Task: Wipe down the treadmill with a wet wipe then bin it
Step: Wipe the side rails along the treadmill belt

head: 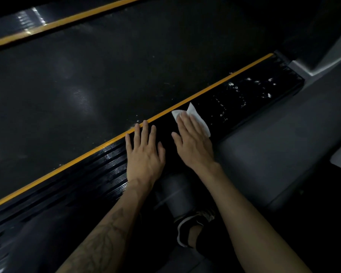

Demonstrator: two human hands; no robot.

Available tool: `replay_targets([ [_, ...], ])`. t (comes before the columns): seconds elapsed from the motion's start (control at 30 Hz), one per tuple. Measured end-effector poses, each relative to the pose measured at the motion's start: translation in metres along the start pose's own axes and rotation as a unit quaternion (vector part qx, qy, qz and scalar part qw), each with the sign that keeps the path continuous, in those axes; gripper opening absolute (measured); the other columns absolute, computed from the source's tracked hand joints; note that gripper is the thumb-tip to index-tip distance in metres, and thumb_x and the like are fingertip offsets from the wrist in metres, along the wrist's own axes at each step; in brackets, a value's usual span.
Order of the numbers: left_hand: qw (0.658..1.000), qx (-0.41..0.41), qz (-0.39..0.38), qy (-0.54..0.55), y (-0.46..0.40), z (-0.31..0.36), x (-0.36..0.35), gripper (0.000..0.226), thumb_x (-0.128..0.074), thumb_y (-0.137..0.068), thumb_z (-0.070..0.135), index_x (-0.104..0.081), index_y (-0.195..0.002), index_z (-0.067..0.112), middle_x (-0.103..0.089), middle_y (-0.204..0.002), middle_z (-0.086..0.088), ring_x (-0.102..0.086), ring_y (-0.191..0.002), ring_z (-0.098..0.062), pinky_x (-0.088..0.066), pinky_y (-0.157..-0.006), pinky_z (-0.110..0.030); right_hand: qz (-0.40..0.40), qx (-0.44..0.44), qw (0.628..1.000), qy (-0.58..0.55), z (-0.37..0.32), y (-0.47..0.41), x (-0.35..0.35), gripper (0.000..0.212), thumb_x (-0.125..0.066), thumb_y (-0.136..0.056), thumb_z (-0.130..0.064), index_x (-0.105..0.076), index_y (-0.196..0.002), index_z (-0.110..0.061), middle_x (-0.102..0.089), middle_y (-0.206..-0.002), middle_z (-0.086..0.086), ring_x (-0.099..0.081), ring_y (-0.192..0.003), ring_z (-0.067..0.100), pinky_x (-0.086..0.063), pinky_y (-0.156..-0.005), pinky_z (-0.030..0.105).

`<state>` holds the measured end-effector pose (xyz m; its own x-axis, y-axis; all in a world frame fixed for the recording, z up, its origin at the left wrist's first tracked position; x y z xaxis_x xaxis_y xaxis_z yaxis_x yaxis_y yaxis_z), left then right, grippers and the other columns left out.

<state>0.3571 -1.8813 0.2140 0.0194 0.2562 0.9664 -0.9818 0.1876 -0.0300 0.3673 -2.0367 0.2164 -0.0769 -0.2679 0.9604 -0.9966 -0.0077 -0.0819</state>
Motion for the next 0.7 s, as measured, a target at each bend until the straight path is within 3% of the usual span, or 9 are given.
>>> replay_targets([
  [0.17, 1.000, 0.000, 0.002, 0.002, 0.000, 0.000, 0.001, 0.066, -0.014, -0.104, 0.046, -0.027, -0.162, 0.016, -0.012, -0.172, -0.008, 0.002, -0.160, -0.024, -0.003, -0.129, -0.053, 0.014, -0.044, 0.999, 0.012, 0.002, 0.006, 0.003, 0.071, -0.012, -0.104, -0.046, -0.030, -0.158, -0.004, -0.025, -0.167, 0.013, -0.016, -0.157, 0.027, -0.015, -0.128, 0.045],
  [0.37, 1.000, 0.000, 0.011, -0.004, -0.001, 0.000, 0.000, 0.064, -0.017, -0.105, 0.045, -0.031, -0.161, 0.015, -0.015, -0.172, -0.008, 0.000, -0.160, -0.024, -0.004, -0.129, -0.053, -0.018, 0.024, 0.999, -0.014, -0.001, -0.016, 0.001, 0.070, -0.011, -0.103, -0.046, -0.035, -0.158, -0.012, -0.026, -0.168, 0.005, -0.014, -0.158, 0.022, -0.009, -0.129, 0.044],
  [0.53, 1.000, 0.001, 0.004, -0.003, -0.002, 0.001, 0.000, 0.065, -0.015, -0.105, 0.045, -0.029, -0.161, 0.015, -0.013, -0.172, -0.008, 0.001, -0.160, -0.025, -0.004, -0.129, -0.054, -0.016, -0.033, 0.999, -0.010, -0.003, -0.001, -0.001, 0.070, -0.009, -0.102, -0.044, -0.026, -0.161, -0.010, -0.018, -0.170, 0.008, -0.010, -0.158, 0.025, -0.011, -0.128, 0.047],
  [0.7, 1.000, -0.002, 0.011, -0.003, -0.002, 0.001, 0.000, 0.064, -0.018, -0.105, 0.043, -0.030, -0.160, 0.014, -0.015, -0.171, -0.009, -0.001, -0.160, -0.025, -0.004, -0.129, -0.054, -0.052, 0.036, 0.998, 0.009, -0.012, -0.030, -0.002, 0.059, -0.023, -0.108, -0.038, -0.028, -0.160, -0.012, -0.021, -0.170, 0.005, -0.011, -0.158, 0.024, -0.012, -0.128, 0.046],
])
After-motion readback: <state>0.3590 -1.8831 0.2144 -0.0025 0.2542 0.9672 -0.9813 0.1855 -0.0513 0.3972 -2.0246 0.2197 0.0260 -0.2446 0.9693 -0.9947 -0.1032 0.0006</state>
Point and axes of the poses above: each hand's wrist, its own y-axis away from the middle knuckle, its own x-axis out of the back of the hand, z = x × y, the point moved 5 cm from there along -y, towards the middle knuckle
